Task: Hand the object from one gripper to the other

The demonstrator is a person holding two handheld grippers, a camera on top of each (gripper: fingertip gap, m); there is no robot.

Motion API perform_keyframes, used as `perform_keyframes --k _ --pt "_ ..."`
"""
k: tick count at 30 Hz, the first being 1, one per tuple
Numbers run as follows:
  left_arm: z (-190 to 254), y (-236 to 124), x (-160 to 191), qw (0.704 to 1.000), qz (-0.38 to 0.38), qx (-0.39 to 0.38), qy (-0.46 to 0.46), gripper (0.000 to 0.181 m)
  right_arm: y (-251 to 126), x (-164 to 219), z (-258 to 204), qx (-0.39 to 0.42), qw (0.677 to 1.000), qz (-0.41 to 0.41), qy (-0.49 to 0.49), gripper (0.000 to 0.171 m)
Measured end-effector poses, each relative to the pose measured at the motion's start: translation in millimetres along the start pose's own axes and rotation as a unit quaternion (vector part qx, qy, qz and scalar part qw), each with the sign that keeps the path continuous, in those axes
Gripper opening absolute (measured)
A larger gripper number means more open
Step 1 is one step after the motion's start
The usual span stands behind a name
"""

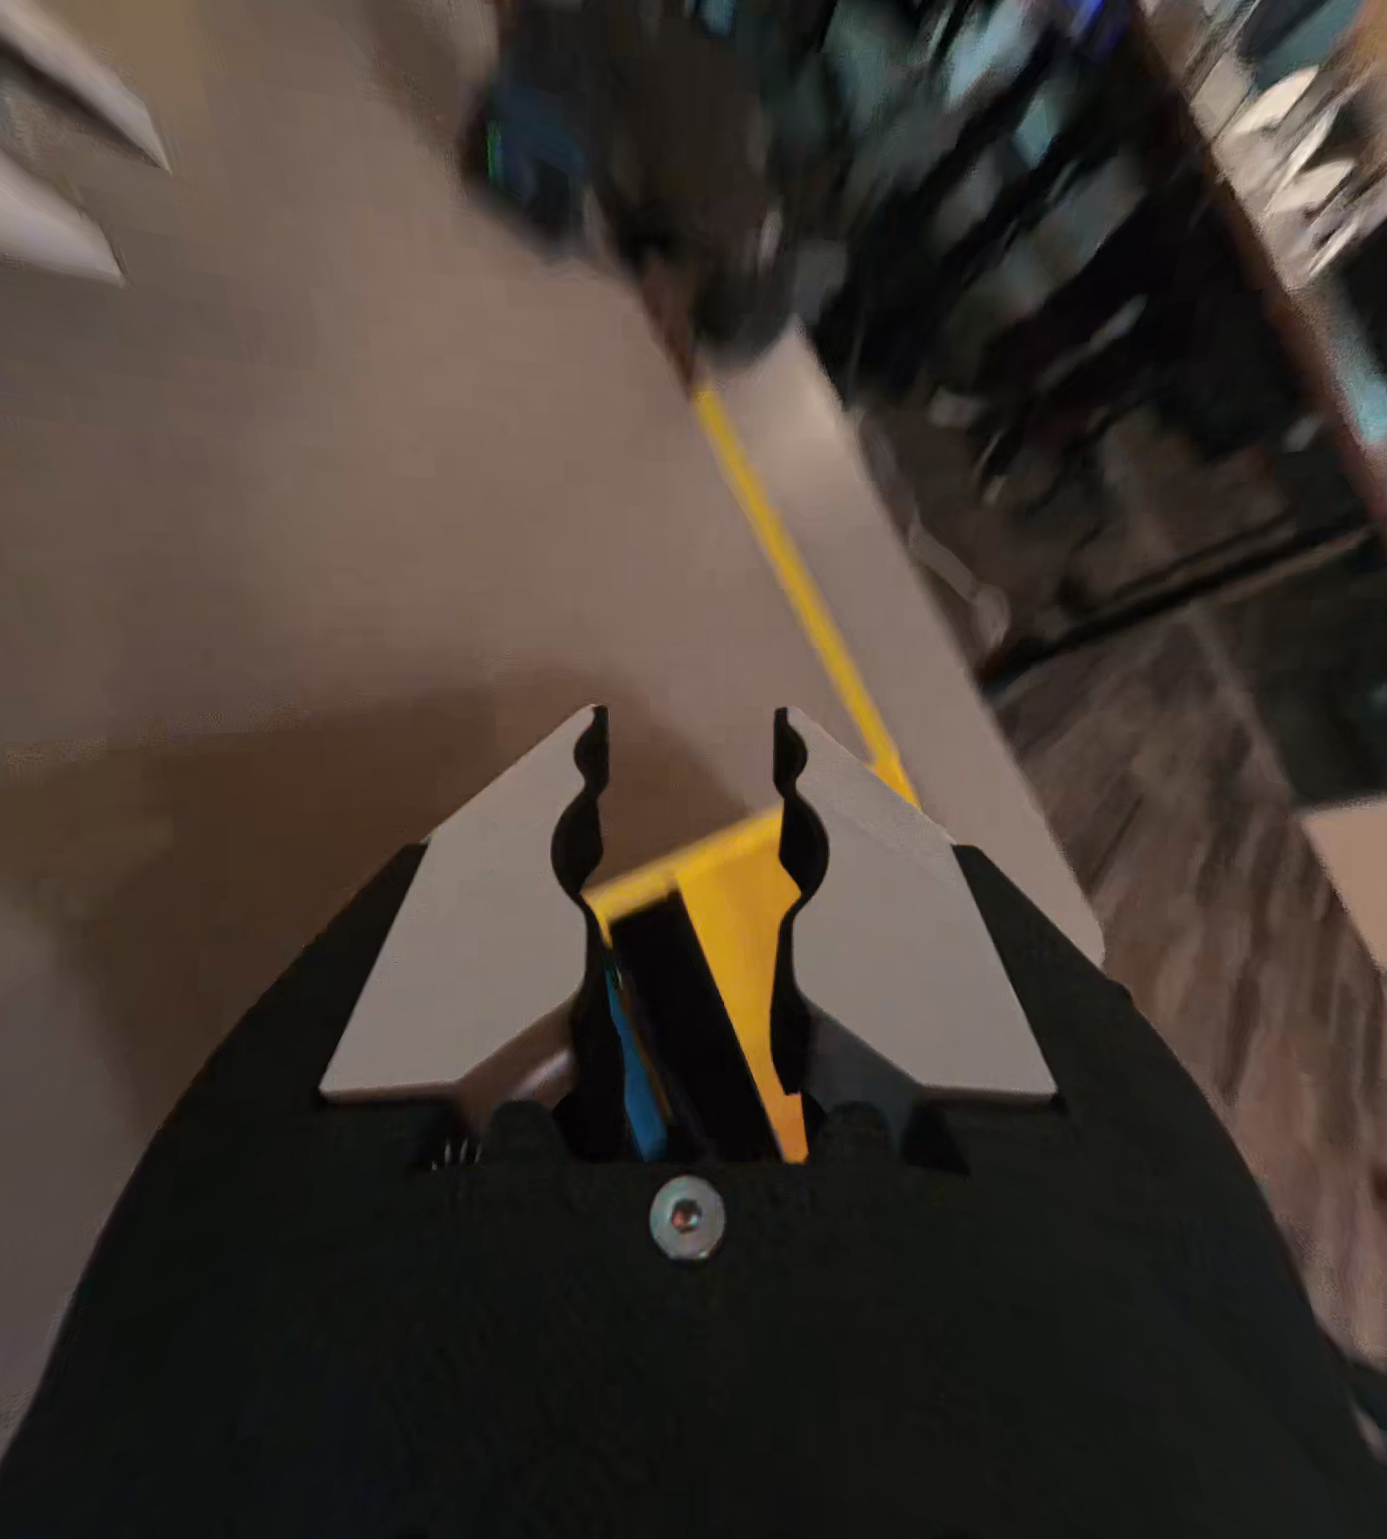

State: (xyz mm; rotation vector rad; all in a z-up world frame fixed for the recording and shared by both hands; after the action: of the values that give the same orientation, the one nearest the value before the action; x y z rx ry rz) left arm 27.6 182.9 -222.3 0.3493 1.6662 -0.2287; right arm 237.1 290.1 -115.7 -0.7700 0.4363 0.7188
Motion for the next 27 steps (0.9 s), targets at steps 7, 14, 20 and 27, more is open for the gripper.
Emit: perform_keyframes --k 7,14,20,27 --pt "-10 -5 -4 0.999 0.018 -0.023 -0.019 0.036 54 -106 -81 0.012 0.951 0.278 0.135 0.055" --pt "-21 -10 -8 0.997 0.041 -0.049 -0.040 0.044 128 -83 -93 0.125 0.927 0.290 0.200 0.065" --pt "-26 -10 -10 0.995 0.053 -0.077 -0.028 0.059 126 -68 -96 0.224 0.910 0.315 0.149 0.074" --pt "-34 -10 -10 0.992 0.058 -0.110 -0.024 0.089 132 -66 -94 0.235 0.909 0.316 0.134 0.095"
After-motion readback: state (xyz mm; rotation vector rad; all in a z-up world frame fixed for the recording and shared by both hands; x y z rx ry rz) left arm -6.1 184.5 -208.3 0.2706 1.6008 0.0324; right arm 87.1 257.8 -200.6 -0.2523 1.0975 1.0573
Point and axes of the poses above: each gripper's, where its closed fingertips meet, y out along the fingers, x out of its underside, z = x × y across the jaws, the point moved 3 cm from there along -y, back along the fingers, and after that the axes turned 9 degrees about -y, right-handed, at the moved point
